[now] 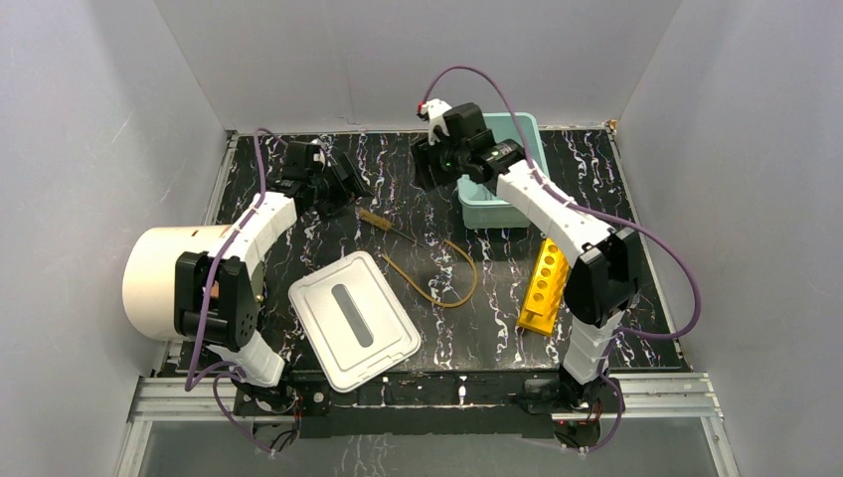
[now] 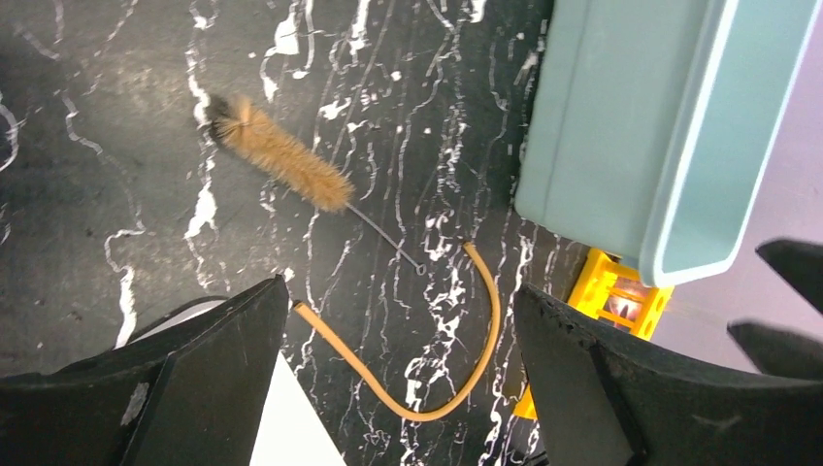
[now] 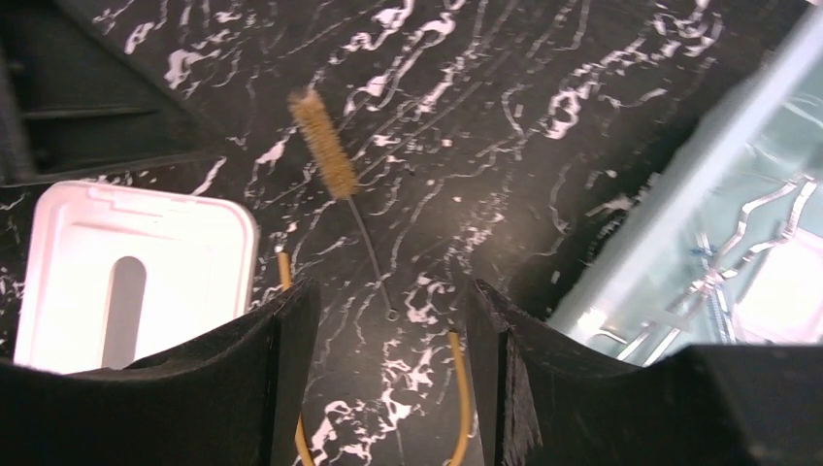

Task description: Organize the chemistry lab equipment

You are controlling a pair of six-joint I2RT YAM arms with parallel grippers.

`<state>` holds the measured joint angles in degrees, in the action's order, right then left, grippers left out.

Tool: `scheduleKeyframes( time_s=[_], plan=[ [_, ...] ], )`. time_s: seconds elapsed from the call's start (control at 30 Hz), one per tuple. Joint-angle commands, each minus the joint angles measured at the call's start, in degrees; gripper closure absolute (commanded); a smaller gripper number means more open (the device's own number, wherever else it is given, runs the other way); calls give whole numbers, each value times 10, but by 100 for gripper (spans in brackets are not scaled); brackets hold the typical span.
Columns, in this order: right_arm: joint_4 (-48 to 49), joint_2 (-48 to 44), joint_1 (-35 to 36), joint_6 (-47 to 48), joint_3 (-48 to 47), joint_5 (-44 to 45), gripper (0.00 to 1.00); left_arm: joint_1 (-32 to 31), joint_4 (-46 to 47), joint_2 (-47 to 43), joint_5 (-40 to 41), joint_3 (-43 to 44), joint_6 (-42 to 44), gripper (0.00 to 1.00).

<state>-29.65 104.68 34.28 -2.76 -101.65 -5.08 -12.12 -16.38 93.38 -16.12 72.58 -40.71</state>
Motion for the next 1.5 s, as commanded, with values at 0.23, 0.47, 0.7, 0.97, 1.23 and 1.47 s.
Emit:
scheduleKeyframes(
  time_s=[0.23, 0.47, 0.7, 0.97, 1.23, 1.47],
  plan=[
    [69, 72, 99, 11, 0, 30, 35, 16, -50, -76, 94, -80, -54, 13],
    [42, 175, 103, -6, -50, 34, 35, 22, -52, -94, 107, -124, -115, 16],
    [-1, 251, 111, -4, -112, 115, 39, 24, -57, -79, 109, -123, -133, 16],
    [-8, 287, 110, 1, -130, 99, 43, 27, -53, -55, 98, -110, -141, 16],
    [-9, 308, 110, -5, -137, 76, 48, 29, -58, -47, 96, -98, -135, 16],
    [-10, 316, 111, 1, -136, 88, 59, 30, -61, -53, 99, -101, -133, 15]
  ],
)
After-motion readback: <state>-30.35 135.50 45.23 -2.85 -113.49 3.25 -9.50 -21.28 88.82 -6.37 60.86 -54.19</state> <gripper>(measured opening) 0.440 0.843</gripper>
